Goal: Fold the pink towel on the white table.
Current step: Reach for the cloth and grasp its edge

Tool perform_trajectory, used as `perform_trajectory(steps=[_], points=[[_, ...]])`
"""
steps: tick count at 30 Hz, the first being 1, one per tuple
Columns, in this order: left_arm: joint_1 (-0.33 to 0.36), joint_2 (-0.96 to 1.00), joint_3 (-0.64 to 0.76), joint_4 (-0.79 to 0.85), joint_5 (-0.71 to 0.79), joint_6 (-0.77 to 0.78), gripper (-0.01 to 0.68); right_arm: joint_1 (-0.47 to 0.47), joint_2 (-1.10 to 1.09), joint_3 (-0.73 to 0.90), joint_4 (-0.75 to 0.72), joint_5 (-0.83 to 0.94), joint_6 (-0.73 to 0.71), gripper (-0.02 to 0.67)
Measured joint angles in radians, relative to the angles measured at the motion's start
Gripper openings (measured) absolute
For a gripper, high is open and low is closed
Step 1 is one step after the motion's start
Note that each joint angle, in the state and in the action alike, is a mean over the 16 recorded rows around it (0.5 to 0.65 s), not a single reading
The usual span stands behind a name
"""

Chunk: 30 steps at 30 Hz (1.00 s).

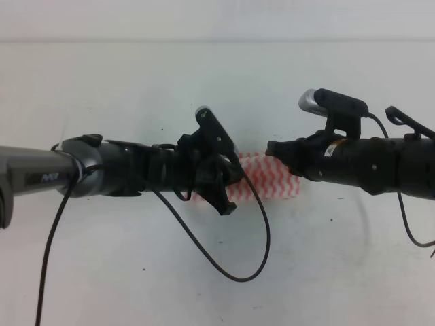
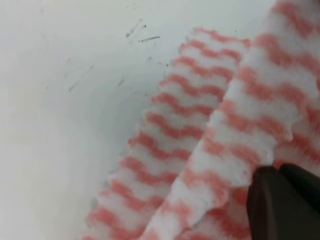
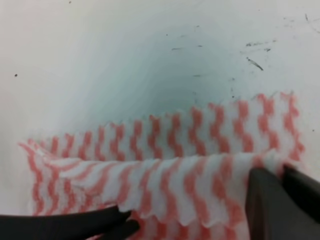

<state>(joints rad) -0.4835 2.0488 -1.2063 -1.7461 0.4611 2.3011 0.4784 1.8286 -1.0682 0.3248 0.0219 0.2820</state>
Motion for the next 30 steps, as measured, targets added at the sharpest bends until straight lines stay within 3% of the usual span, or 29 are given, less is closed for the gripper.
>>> perform_trajectory(steps=[30], points=[[0.0, 0.012, -0.05, 0.042, 0.035, -0.042, -0.003, 0.0, 0.032, 0.0, 0.001, -0.066, 0.0, -0.016]])
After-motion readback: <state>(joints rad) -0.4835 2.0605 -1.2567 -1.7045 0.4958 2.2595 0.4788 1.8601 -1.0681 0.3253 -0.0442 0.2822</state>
